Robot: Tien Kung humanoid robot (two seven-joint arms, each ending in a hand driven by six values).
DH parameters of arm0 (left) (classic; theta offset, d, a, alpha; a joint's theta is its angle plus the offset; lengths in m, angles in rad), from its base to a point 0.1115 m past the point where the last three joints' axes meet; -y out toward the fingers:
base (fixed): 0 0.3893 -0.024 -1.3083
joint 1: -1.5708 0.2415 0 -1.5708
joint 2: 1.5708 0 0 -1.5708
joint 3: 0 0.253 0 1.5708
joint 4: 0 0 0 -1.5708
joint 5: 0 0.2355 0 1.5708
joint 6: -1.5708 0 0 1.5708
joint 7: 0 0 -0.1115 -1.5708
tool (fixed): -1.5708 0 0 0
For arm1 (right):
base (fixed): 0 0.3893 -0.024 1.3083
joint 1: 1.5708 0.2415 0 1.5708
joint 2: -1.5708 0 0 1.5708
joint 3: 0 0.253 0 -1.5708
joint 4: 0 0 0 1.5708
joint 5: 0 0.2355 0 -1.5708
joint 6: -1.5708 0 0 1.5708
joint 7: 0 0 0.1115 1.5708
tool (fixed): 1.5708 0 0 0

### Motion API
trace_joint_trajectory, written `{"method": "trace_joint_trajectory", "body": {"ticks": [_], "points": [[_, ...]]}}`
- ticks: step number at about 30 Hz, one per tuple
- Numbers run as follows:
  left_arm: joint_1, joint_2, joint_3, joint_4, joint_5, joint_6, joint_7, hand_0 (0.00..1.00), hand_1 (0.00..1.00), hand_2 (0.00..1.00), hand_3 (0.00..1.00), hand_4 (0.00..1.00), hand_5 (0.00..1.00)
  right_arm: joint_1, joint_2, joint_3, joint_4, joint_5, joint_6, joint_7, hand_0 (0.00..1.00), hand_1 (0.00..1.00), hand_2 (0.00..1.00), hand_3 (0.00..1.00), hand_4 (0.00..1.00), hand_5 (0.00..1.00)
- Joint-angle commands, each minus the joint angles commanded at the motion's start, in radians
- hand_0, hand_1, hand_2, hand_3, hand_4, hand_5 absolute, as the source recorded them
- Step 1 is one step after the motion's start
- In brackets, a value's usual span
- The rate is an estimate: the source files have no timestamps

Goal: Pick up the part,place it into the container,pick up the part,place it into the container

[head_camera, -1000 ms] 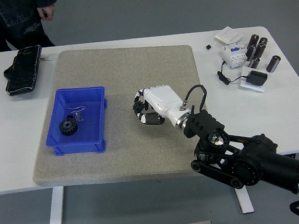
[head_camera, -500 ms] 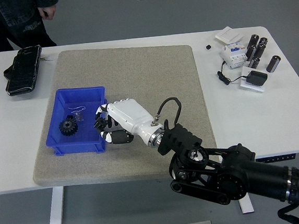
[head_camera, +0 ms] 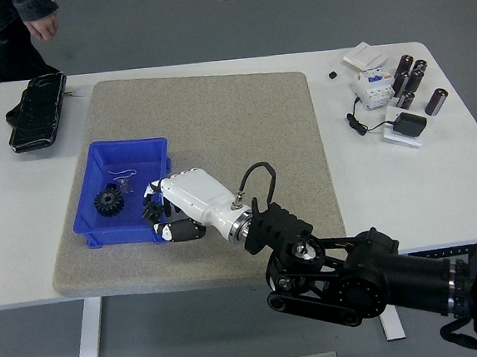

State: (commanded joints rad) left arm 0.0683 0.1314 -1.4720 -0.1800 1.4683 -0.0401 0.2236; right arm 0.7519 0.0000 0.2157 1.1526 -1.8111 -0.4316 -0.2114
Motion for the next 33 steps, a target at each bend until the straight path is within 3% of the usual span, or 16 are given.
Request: {"method": "trace_joint_trajectory", "body": {"ticks": [1, 2, 7, 8, 31, 33], "points": [[0.0, 0.0, 0.0, 0.0, 0.0, 0.0, 0.0, 0.665, 0.601, 0.594, 0.594, 0.696, 0.571, 0.001, 0.0, -0.001, -0.002, 0.001, 0.0, 0.001, 0.348, 0.412, 0.429, 0.487, 0.466, 0.211], [0.0, 0.0, 0.0, 0.0, 0.0, 0.0, 0.0, 0.666, 0.6, 0.594, 0.594, 0.695, 0.571, 0.002, 0.0, -0.002, -0.004, 0.002, 0.0, 0.002, 0.4, 0.468, 0.533, 0.624, 0.474, 0.205], [0.001, 0.0, 0.0, 0.0, 0.001, 0.0, 0.001, 0.666, 0.6, 0.594, 0.594, 0.695, 0.571, 0.006, 0.0, -0.006, -0.011, 0.01, -0.005, 0.009, 0.4, 0.468, 0.533, 0.624, 0.474, 0.205], [0.001, 0.0, 0.0, 0.0, 0.0, 0.0, 0.001, 0.665, 0.601, 0.594, 0.594, 0.695, 0.571, 0.006, 0.0, -0.007, -0.011, 0.011, -0.007, 0.011, 0.496, 0.547, 0.617, 0.678, 0.467, 0.237], [0.0, 0.0, 0.005, 0.0, -0.002, -0.001, 0.002, 0.666, 0.601, 0.593, 0.588, 0.691, 0.573, 0.008, 0.0, -0.002, -0.018, 0.014, -0.009, 0.017, 0.533, 0.574, 0.646, 0.687, 0.514, 0.258], [0.0, 0.0, 0.005, 0.0, -0.002, -0.001, 0.002, 0.666, 0.601, 0.593, 0.586, 0.689, 0.576, 0.006, 0.0, 0.0, -0.019, 0.014, -0.01, 0.017, 0.545, 0.585, 0.658, 0.684, 0.562, 0.277]]}}
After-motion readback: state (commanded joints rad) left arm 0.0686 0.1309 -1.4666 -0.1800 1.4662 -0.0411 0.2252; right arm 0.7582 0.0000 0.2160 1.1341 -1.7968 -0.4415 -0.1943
